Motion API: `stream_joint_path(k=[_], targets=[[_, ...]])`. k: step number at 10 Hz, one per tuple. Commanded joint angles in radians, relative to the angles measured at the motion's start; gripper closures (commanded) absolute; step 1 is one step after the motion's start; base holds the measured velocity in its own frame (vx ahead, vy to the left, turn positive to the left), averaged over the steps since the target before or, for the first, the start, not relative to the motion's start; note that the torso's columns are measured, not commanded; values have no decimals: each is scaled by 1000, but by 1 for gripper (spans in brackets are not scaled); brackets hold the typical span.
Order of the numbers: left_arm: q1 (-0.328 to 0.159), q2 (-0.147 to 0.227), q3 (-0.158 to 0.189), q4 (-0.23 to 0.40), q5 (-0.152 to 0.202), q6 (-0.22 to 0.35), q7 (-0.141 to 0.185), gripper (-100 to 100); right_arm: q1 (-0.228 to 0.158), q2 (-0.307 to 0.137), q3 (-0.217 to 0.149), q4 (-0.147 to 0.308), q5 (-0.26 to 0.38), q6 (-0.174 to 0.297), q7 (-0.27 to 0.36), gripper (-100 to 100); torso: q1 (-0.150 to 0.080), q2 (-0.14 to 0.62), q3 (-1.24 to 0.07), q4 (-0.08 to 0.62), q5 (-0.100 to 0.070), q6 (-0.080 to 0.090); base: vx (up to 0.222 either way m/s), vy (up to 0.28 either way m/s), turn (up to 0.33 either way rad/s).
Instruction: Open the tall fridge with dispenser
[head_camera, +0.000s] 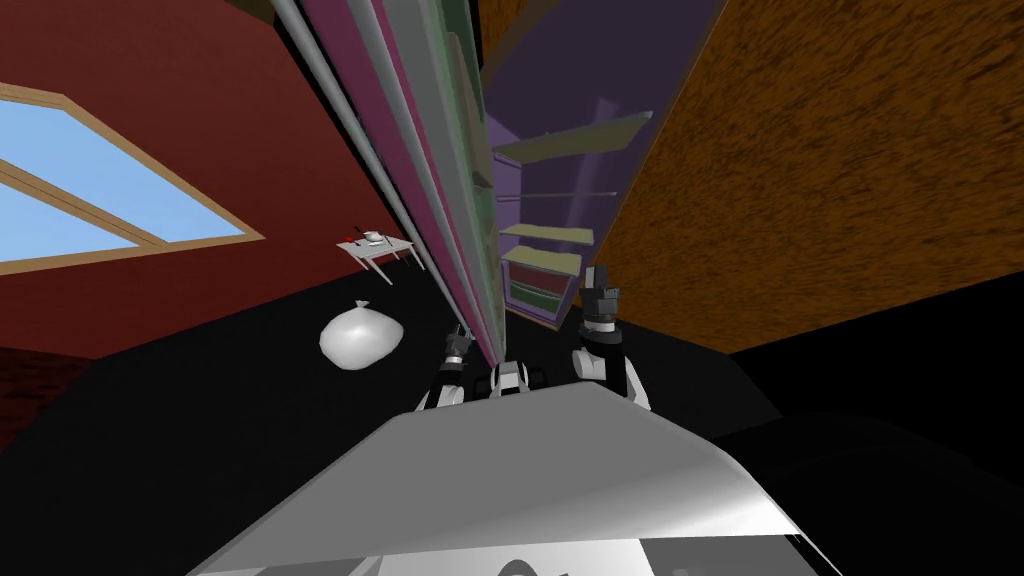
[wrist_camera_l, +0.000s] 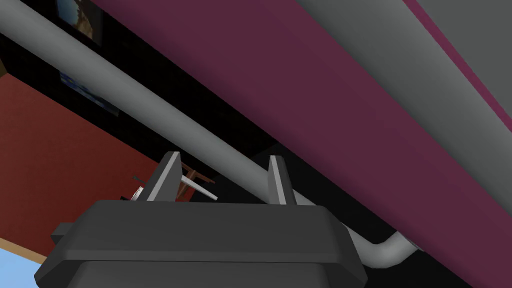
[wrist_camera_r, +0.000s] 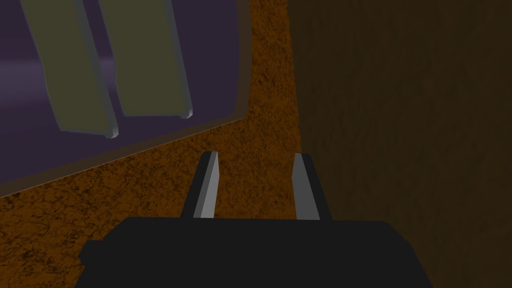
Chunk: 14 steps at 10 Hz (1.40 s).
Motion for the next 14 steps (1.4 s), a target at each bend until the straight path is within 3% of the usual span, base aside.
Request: stream_joint_path(k=[1,2,3,6,9,10,12,14], targets=[[-8,3,8,-21,7,25,3,-100,0,0,0,0,0,0,0,0,-3,-1,-1,1,-1,-1,68,13,25],[2,5,2,-14,4,11,3,-100,0,0,0,0,0,0,0,0,-4,-6,-3,2,-3,-1,24,6,37],[5,6,3,-15,4,16,4,100,0,0,0,0,0,0,0,0,-2,-7,-4,1,-1,1,-11,2,4],[7,32,-19,-29,2,15,22,100,0,0,0,0,0,0,0,0,11,0,0,2,1,-2,44,176,-86],[8,64,-47,-47,-1,15,45,100,0,0,0,0,0,0,0,0,2,4,2,3,-1,-3,24,256,-97],[7,73,-31,-88,9,59,43,-100,0,0,0,0,0,0,0,0,2,4,2,3,-1,-3,-3,114,25],[5,89,-21,-133,19,102,48,-100,0,0,0,0,0,0,0,0,-12,4,2,3,-5,-3,-23,-73,58],[3,104,-11,-177,28,145,52,-100,0,0,0,0,0,0,0,0,-3,4,2,4,-2,0,-22,-60,39]])
